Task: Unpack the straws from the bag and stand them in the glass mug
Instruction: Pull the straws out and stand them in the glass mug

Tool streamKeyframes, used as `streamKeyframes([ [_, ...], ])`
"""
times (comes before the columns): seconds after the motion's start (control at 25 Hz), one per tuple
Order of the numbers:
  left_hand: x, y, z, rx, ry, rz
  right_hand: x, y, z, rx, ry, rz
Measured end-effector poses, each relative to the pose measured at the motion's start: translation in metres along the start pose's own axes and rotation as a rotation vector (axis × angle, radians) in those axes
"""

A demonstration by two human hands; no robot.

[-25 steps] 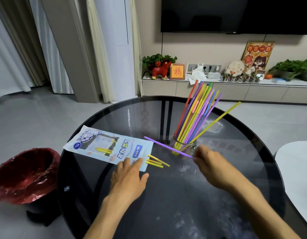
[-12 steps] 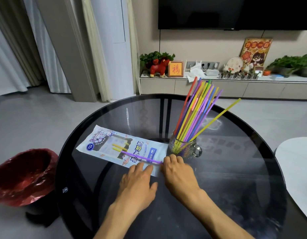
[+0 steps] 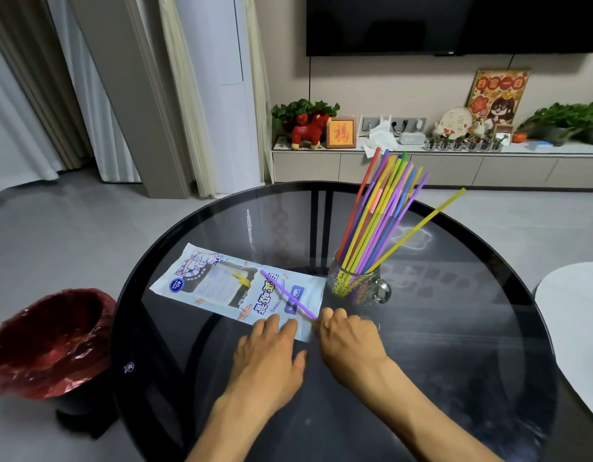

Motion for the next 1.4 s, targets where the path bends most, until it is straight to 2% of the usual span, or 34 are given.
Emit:
streamKeyframes([
  [0.12,0.011,-0.009,-0.016,0.008,0.108,-0.045,-0.008,0.000,0.001,0.035,0.053,-0.121],
  [0.2,0.025,-0.013,-0.035,-0.013,0.183,-0.083,-0.022,0.001,0.011,0.166,0.053,-0.243],
  [0.24,0.032,-0.013,-0.044,-0.017,0.198,-0.090,-0.031,0.000,0.019,0.350,0.043,-0.309],
  [0.32,0.043,-0.015,-0.057,-0.038,0.196,-0.115,-0.047,0.004,0.034,0.886,0.004,-0.375],
  [0.44,0.047,-0.005,-0.054,-0.121,0.183,-0.047,-0.063,0.023,0.064,1.413,-0.086,-0.293],
  [0.52,0.039,0.024,-0.034,-0.185,0.075,0.189,-0.067,0.033,0.063,1.574,-0.053,-0.308],
  [0.6,0.016,0.059,0.003,-0.246,-0.185,0.431,-0.069,0.039,0.045,1.674,0.019,-0.388],
  [0.68,-0.013,0.074,0.042,-0.240,-0.477,0.527,-0.071,0.044,0.021,1.731,0.094,-0.478],
  [0.76,-0.026,0.075,0.054,-0.291,-0.583,0.518,-0.067,0.045,0.009,1.781,0.144,-0.503],
  [0.84,-0.021,0.077,0.043,-0.453,-0.499,0.449,-0.055,0.044,0.013,1.880,0.086,-0.385],
  [0.92,-0.013,0.083,0.030,-0.719,-0.381,0.363,-0.038,0.050,0.036,1.991,0.001,-0.030],
  [1.0,-0.009,0.095,0.028,-1.065,-0.364,0.243,-0.036,0.072,0.058,1.850,0.054,0.376],
  [1.04,-0.006,0.095,0.031,-1.183,-0.392,0.152,-0.040,0.086,0.059,1.758,0.120,0.492],
  [1.12,-0.001,0.080,0.042,-1.183,-0.448,-0.051,-0.044,0.102,0.043,1.671,0.288,0.524],
  [1.2,0.001,0.046,0.050,-1.012,-0.441,-0.234,-0.043,0.099,0.027,1.567,0.374,0.469],
  [1.28,0.001,0.021,0.052,-0.931,-0.401,-0.337,-0.039,0.089,0.028,1.468,0.326,0.492],
  [1.4,0.003,0.011,0.053,-0.880,-0.365,-0.389,-0.034,0.086,0.038,1.449,0.290,0.549],
])
Point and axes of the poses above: each hand's wrist, its own x-axis towards the middle knuckle, its own y-axis out of the back of the hand, z = x × y, the point moved 9 cm from there along x, towards the middle knuckle, and after that the axes turned 10 degrees about y, right-handed, at the moved point
